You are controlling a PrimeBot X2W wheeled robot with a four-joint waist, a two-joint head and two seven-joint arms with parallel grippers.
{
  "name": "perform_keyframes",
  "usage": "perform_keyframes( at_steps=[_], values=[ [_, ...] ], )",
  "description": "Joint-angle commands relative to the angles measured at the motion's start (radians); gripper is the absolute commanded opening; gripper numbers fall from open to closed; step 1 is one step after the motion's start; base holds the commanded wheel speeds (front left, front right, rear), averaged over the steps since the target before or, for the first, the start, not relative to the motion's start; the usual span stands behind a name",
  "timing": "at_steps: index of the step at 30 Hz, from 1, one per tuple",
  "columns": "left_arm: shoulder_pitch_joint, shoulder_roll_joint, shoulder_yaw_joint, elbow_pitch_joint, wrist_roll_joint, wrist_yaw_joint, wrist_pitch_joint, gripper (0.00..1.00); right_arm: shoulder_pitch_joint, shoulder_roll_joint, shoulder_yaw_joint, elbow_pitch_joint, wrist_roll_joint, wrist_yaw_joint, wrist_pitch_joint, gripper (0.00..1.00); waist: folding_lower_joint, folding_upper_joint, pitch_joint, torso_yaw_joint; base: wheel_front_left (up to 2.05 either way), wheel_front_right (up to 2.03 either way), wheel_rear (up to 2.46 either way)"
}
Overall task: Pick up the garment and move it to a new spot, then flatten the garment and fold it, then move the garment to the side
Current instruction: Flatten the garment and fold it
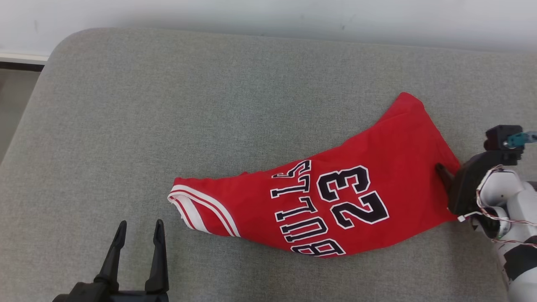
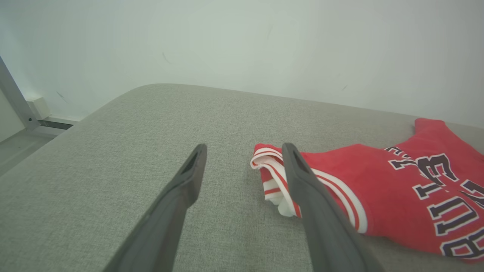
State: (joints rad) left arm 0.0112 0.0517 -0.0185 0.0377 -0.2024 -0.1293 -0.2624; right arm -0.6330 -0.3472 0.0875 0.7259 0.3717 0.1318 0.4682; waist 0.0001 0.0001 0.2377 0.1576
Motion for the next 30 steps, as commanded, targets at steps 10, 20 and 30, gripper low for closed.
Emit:
perform_keyframes(
  at_steps=[10,20,30],
  values=[
    [0.01,-0.002,0.007,0.014,0.004,-0.001,-0.003,1.0,-0.062,-0.027,0.034,-0.03,-0.043,-0.003,-0.198,0.0,-0.0001,-0.0001,-0.027,-0.025,0.0,0.0,0.0],
    [0.033,-0.002,0.029,0.013,-0.008,0.006,-0.003,1.0,-0.073,-0.065,0.016,-0.195,-0.085,-0.003,-0.374,0.0,-0.0001,-0.0001,-0.072,-0.074,0.0,0.0,0.0],
    [0.047,-0.002,0.032,0.011,-0.019,0.015,-0.003,1.0,0.292,-0.023,-0.002,-0.481,-0.031,-0.002,-0.236,0.0,-0.0001,-0.0001,-0.101,-0.151,0.0,0.0,0.0]
  ],
)
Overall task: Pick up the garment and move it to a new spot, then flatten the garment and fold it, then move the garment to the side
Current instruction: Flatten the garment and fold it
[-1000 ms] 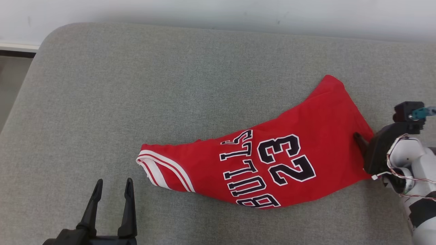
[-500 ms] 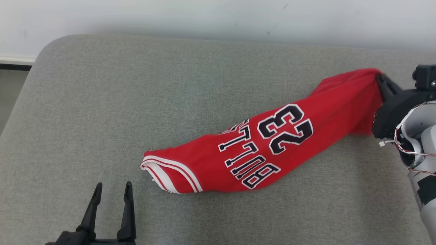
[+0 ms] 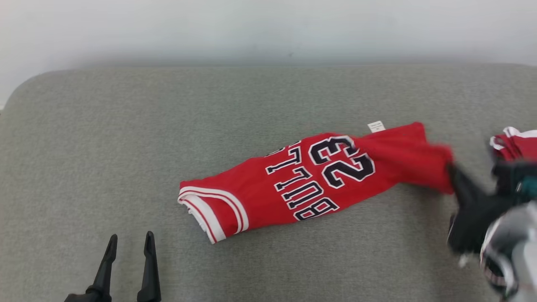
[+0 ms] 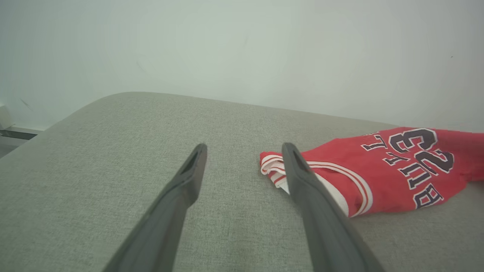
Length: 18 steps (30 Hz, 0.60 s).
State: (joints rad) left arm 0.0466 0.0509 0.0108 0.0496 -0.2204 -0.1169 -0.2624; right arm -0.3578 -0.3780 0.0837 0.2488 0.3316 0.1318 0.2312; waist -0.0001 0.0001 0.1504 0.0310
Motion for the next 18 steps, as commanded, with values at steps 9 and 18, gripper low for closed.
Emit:
perform_keyframes(
  at_steps=[9,18],
  values=[
    [0.01,-0.001,0.009,0.0,-0.005,0.009,-0.003,1.0,0.407,0.092,-0.118,-0.249,-0.002,-0.003,0.153,0.0,0.0001,-0.0001,-0.029,-0.077,0.0,0.0,0.0],
    [0.008,-0.001,0.01,0.005,-0.008,0.01,-0.003,1.0,0.53,0.124,-0.197,-0.195,-0.088,-0.003,0.221,0.0,0.0001,-0.0001,-0.042,-0.104,0.0,0.0,0.0]
  ],
)
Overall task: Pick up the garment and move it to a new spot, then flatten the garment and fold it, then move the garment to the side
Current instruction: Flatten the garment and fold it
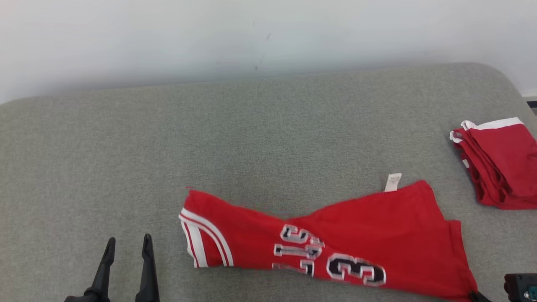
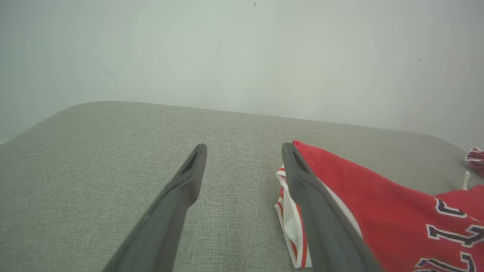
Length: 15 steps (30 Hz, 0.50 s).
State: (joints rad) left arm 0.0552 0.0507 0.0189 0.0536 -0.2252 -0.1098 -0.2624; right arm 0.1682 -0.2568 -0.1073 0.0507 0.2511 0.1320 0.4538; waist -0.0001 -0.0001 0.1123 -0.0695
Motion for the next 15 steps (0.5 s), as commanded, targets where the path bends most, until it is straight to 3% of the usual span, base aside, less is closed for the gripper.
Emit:
perform_keyframes(
  at_steps=[1,3,4,5,15],
  values=[
    [-0.001,-0.001,0.001,0.002,-0.003,0.003,-0.003,1.0,0.004,0.008,-0.017,0.014,-0.021,-0.003,-0.006,0.0,0.0001,0.0001,-0.005,-0.005,0.0,0.0,0.0],
    [-0.002,-0.001,0.001,0.004,-0.004,0.004,-0.003,1.0,0.004,0.023,-0.03,0.046,-0.035,-0.003,-0.004,0.0,0.0001,0.0001,-0.01,-0.008,0.0,0.0,0.0],
    [-0.002,-0.001,0.0,0.004,-0.004,0.002,-0.003,1.0,0.0,0.027,-0.035,0.056,-0.038,-0.003,-0.007,0.33,0.0001,0.0001,-0.012,-0.009,0.0,0.0,0.0],
    [-0.002,-0.001,-0.001,0.005,-0.005,0.002,-0.003,1.0,-0.006,0.034,-0.045,0.06,-0.038,-0.003,-0.021,1.0,0.0001,0.0001,-0.013,-0.01,0.0,0.0,0.0],
    [0.014,-0.001,-0.005,0.011,-0.01,0.003,-0.003,1.0,-0.025,0.12,-0.098,-0.032,0.002,-0.003,-0.202,1.0,0.0001,0.0001,-0.049,-0.018,0.0,0.0,0.0]
  ],
)
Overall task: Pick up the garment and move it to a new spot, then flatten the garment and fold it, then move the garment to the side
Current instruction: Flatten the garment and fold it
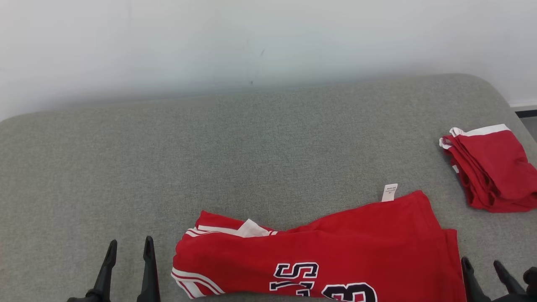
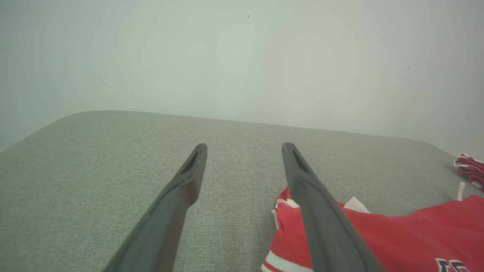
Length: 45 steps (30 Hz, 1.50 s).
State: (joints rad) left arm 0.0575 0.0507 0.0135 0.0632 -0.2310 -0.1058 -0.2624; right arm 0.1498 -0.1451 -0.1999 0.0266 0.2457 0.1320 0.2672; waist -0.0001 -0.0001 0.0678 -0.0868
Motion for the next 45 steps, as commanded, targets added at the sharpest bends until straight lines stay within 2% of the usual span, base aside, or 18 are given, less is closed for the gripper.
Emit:
perform_keyframes(
  at_steps=[1,9,14,20,25,35,36,40,45],
  values=[
    [0.013,-0.001,-0.002,0.002,-0.005,0.0,-0.003,1.0,-0.011,0.017,-0.008,-0.026,0.007,-0.003,-0.049,1.0,0.0001,0.0001,-0.008,0.0,0.0,0.0,0.0],
    [0.025,-0.001,-0.005,0.012,-0.008,0.007,-0.003,1.0,-0.029,0.067,0.025,-0.06,-0.078,-0.003,-0.381,1.0,0.0001,0.0001,-0.035,0.0,0.0,0.0,0.0],
    [0.039,-0.001,-0.007,0.018,-0.012,0.012,-0.003,1.0,-0.017,0.077,0.083,-0.024,-0.125,-0.003,-0.49,1.0,0.0001,0.0001,-0.055,0.0,0.0,0.0,0.0],
    [0.055,-0.001,-0.011,0.032,-0.018,0.019,-0.003,1.0,-0.001,0.083,0.161,0.002,-0.178,-0.003,-0.529,1.0,0.0001,0.0001,-0.077,0.003,0.0,0.0,0.0],
    [0.063,-0.001,-0.015,0.043,-0.025,0.024,-0.003,1.0,0.0,0.085,0.175,0.011,-0.183,-0.003,-0.532,1.0,0.0001,0.0001,-0.085,0.002,0.0,0.0,0.0],
    [-0.016,0.015,-0.041,0.14,-0.01,0.003,0.009,1.0,-0.003,0.083,0.195,0.035,-0.158,-0.003,-0.533,1.0,0.0001,0.0001,-0.087,-0.025,0.0,0.0,0.0],
    [-0.033,0.018,-0.045,0.15,-0.014,0.001,0.022,1.0,-0.003,0.084,0.194,0.037,-0.156,-0.003,-0.533,1.0,0.0001,0.0001,-0.087,-0.027,0.0,0.0,0.0],
    [-0.128,0.048,-0.068,0.214,-0.042,-0.005,0.205,1.0,-0.001,0.085,0.197,0.047,-0.155,-0.003,-0.533,1.0,0.0001,0.0001,-0.085,-0.038,0.0,0.0,0.0],
    [-0.24,0.061,-0.081,0.276,-0.054,0.033,0.487,1.0,-0.01,0.081,0.202,0.045,-0.159,-0.003,-0.533,1.0,0.0001,0.0001,-0.081,-0.052,0.0,0.0,0.0]
  ],
)
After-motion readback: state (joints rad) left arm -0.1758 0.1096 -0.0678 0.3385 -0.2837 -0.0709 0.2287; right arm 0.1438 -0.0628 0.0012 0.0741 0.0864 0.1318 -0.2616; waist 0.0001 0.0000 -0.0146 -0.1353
